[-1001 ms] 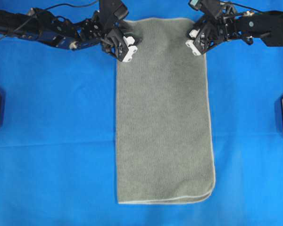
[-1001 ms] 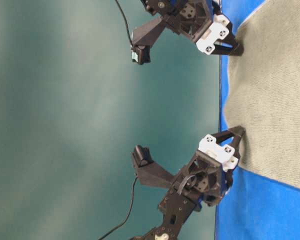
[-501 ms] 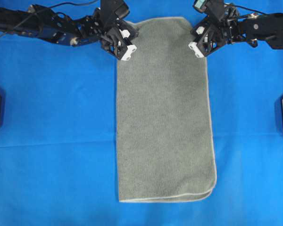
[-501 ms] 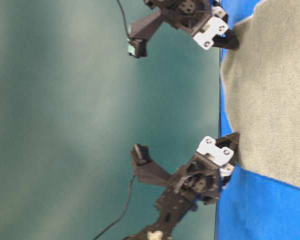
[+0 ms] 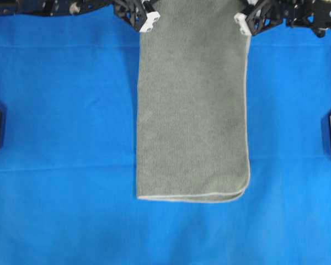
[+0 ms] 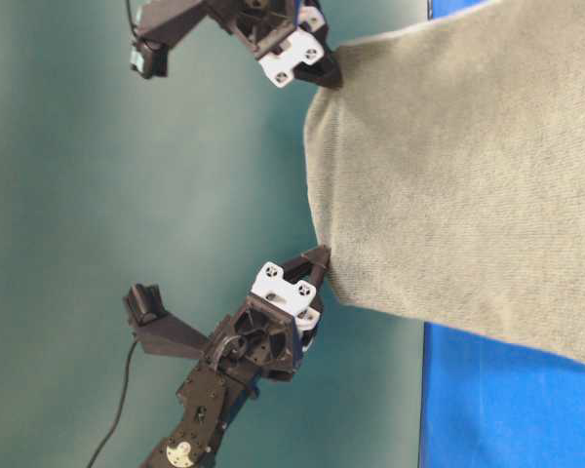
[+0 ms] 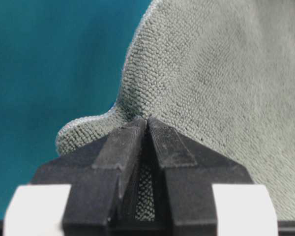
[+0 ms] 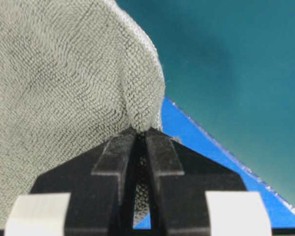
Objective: Fold a large towel.
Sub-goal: 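Fold the far edge toward the near edge with both grippers and release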
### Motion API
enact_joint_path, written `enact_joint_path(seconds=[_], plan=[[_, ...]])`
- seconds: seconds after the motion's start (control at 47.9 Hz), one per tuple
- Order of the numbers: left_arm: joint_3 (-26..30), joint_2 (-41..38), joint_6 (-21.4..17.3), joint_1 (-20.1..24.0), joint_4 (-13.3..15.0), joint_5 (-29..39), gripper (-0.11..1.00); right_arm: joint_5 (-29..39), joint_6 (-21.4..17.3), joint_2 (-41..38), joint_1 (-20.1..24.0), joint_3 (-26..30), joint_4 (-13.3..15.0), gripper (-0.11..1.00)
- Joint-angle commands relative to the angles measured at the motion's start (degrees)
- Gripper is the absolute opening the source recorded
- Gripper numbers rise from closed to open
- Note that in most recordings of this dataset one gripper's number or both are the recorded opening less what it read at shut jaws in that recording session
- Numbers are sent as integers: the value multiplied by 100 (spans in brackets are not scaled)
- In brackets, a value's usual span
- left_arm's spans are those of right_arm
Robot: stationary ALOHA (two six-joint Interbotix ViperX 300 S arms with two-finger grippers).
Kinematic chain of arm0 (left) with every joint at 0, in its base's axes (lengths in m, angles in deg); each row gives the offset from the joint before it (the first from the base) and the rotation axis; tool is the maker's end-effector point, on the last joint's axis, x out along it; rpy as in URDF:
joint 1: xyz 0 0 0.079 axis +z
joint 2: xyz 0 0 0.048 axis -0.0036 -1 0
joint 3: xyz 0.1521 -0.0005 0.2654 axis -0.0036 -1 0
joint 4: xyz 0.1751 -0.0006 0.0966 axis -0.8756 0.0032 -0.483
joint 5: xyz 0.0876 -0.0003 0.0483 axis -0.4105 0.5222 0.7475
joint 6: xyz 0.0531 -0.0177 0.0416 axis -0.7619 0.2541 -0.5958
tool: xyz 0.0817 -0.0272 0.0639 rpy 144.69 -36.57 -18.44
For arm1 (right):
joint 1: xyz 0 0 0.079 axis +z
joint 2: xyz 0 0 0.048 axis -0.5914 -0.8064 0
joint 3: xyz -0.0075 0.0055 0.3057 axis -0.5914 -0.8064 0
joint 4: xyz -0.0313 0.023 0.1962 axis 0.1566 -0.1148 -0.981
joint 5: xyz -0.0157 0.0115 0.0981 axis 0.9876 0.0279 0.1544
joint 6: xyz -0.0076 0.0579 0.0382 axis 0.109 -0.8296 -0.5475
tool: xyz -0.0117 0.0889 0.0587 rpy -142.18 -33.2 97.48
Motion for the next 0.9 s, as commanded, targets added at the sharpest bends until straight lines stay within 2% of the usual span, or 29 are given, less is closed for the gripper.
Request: enact_joint_path(seconds=[0.0, 0.083, 0.271, 0.438, 0.521, 0.626, 0.709, 0.876], plan=[[44, 272, -44, 44, 0, 88, 2, 141, -26, 325, -53, -70, -18, 5], [-53, 422, -88, -123, 9, 114, 2, 167, -35, 571, 176, -193, -44, 5], [-580, 1020, -272, -782, 9, 62, 2, 615, -62, 1362, 1151, -642, -308, 5], [-1283, 1450, -281, -1494, 9, -237, 2, 1266, -62, 2030, 2329, -1020, -738, 5], [-1600, 1617, -185, -1837, 26, -387, 2, 1468, -88, 2197, 2856, -1125, -1046, 5], [-1907, 1767, -88, -2391, 44, -448, 2, 1635, -141, 2188, 3542, -1195, -1406, 5], [-2021, 1758, -9, -2795, 53, -448, 2, 1661, -149, 2057, 3981, -1204, -1591, 5], [-2180, 1222, 299, -3604, 79, -668, 2, 1652, -211, 1477, 4720, -1160, -2004, 5]])
